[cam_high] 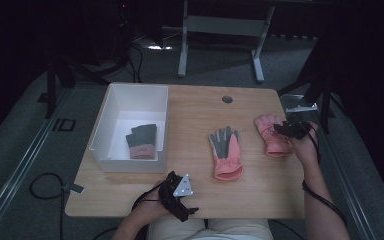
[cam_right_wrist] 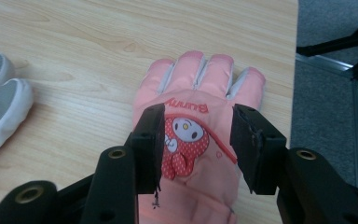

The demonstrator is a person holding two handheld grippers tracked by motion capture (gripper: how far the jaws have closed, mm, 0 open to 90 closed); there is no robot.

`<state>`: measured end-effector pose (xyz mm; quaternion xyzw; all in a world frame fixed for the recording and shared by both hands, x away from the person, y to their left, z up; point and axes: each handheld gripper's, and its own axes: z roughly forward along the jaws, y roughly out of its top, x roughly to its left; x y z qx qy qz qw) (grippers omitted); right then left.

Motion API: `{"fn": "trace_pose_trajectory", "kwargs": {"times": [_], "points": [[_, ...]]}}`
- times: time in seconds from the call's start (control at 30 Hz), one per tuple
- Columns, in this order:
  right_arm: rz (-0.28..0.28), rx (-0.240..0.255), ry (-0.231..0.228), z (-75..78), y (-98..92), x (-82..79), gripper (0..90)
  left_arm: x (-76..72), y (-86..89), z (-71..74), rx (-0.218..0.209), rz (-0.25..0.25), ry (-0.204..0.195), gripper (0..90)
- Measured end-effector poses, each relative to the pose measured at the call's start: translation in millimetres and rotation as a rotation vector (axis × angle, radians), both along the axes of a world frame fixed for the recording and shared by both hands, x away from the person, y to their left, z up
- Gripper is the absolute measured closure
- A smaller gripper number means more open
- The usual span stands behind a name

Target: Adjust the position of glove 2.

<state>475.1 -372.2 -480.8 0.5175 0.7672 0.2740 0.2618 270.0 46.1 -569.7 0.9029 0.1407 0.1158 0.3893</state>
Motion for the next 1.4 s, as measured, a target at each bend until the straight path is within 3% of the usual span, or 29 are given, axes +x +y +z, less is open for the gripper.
{"fn": "trace_pose_trajectory", "kwargs": {"times": [0.23,0.3,0.43,0.5,0.7,0.77,0.97,1.07,1.2,1.4], "points": [[-0.010,-0.013,0.034,-21.5,0.8,12.4,53.0,-0.1,-0.1,-0.7,0.007,-0.003,0.002,0.0],[-0.020,-0.062,0.048,-32.2,3.1,14.1,52.3,-0.1,-0.2,-0.7,0.008,-0.003,0.002,0.0],[-0.014,-0.078,0.046,-40.5,4.6,14.8,54.0,-0.1,0.0,-0.8,0.002,0.000,0.002,0.0],[0.001,-0.095,0.054,-42.9,5.6,16.6,56.7,-0.1,-0.1,-0.6,0.004,-0.001,0.000,0.0],[0.000,-0.079,0.079,-44.6,6.0,18.8,72.0,-0.3,-0.4,-1.0,0.015,-0.005,-0.001,0.0],[-0.008,-0.071,0.094,-43.7,6.6,19.8,77.8,-0.2,-0.4,-1.5,0.018,-0.008,-0.002,0.0],[-0.023,-0.085,0.097,-42.5,10.8,19.0,82.6,-0.8,-0.8,-1.6,0.016,-0.006,-0.004,0.0],[-0.036,-0.057,0.094,-36.9,9.0,16.7,84.3,-0.1,-0.2,-1.5,0.023,-0.007,-0.005,0.0],[-0.043,0.004,0.081,-25.8,6.6,7.1,85.2,0.5,0.0,-1.4,0.016,-0.006,-0.001,0.0],[-0.015,0.022,0.038,-3.1,15.1,-16.2,85.5,0.0,-0.6,-1.6,0.012,-0.001,0.001,0.0]]}}
